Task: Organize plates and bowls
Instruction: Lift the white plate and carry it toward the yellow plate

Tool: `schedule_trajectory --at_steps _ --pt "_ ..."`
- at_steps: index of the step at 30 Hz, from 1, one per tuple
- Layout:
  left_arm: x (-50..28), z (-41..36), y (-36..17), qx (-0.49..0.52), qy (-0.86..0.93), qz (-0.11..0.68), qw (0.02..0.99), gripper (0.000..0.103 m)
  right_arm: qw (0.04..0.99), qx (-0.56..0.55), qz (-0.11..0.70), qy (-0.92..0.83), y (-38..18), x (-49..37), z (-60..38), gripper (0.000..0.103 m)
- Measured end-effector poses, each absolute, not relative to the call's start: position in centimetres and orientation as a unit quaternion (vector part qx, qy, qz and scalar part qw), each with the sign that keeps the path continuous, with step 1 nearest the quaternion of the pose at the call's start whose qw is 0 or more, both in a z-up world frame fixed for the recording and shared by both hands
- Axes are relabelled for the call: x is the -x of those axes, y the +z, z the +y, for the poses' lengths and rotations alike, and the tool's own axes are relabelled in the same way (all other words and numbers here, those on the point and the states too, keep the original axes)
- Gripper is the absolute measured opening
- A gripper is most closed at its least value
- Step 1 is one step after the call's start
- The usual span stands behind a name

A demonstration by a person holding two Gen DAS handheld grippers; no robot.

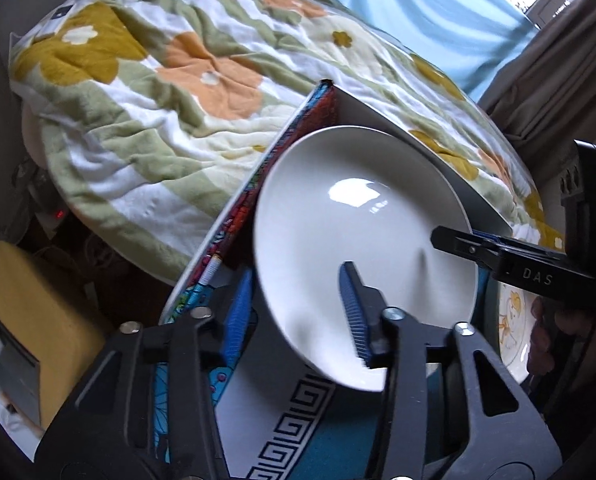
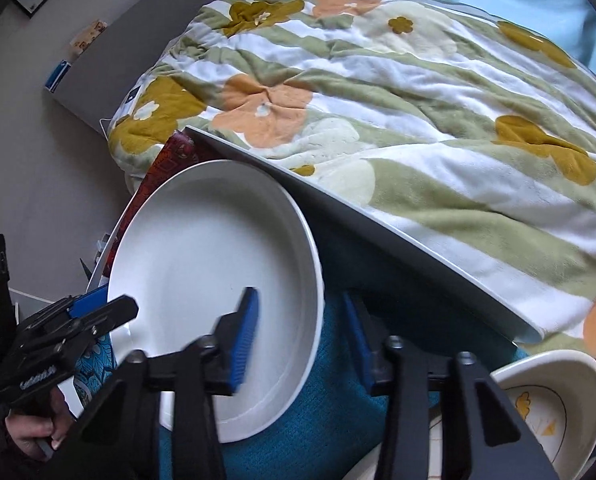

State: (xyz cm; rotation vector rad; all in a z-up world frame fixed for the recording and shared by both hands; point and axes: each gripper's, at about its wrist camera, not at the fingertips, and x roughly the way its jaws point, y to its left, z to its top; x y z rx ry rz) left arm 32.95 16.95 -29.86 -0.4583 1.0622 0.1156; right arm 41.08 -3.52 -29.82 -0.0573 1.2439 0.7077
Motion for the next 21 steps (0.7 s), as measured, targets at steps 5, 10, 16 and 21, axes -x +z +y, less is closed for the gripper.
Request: schedule_trajectory --at_steps 5,10,16,21 --pt "-32.9 18.0 -30.7 0.222 0.070 0.507 0.830 0.010 0.756 0.027 0.570 0.319 -30.0 -41.1 -3.6 0.016" --pt "-33.1 17.4 -30.3 0.192 0.075 0.510 0.835 0.010 0.764 0.033 0.564 0.312 -29.8 -40.7 -3.4 0.015" --pt "-32.8 17.2 -29.8 0.180 0.071 0.507 0.840 0.010 0.775 0.030 0.551 0.307 -29.2 -39.9 -3.8 0.015" --pt "-32.7 16.4 -28.6 0.156 0.059 0.506 0.846 0.010 0.783 0.018 0.548 0.294 -28.7 -39.1 -4.5 0.015"
